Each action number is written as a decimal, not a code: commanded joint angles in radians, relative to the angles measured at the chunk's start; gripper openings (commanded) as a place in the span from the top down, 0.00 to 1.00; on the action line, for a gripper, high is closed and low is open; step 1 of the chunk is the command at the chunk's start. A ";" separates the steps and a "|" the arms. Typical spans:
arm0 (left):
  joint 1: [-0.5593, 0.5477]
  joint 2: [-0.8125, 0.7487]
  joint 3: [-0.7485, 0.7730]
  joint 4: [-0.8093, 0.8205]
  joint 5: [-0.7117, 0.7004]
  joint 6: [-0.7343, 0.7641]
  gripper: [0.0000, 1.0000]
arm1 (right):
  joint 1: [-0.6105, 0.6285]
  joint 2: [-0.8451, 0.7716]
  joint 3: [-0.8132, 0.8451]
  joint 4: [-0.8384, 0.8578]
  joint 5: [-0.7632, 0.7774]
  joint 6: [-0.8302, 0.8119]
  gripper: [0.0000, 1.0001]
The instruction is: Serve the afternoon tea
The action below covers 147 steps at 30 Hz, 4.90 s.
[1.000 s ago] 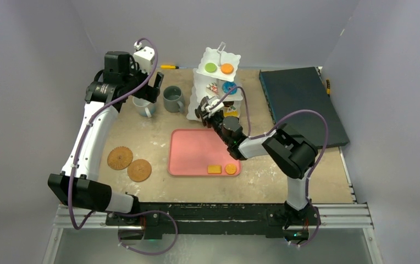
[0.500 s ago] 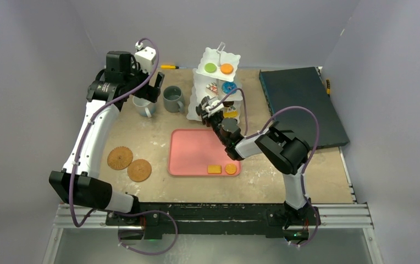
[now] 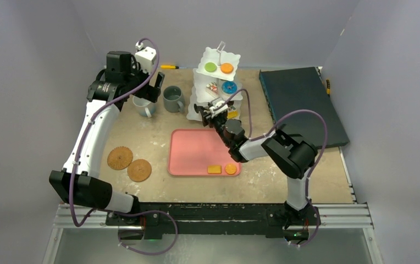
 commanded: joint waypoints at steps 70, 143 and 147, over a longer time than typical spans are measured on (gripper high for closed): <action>0.009 -0.036 -0.005 0.022 0.041 -0.008 0.07 | 0.546 -0.920 -0.369 -0.978 0.552 0.568 0.40; 0.009 -0.047 0.005 0.014 0.030 0.006 0.07 | 0.563 -0.611 -0.416 -0.660 0.524 0.586 0.40; 0.009 -0.047 0.006 0.014 0.032 0.006 0.07 | 0.566 -0.581 -0.400 -0.687 0.536 0.592 0.40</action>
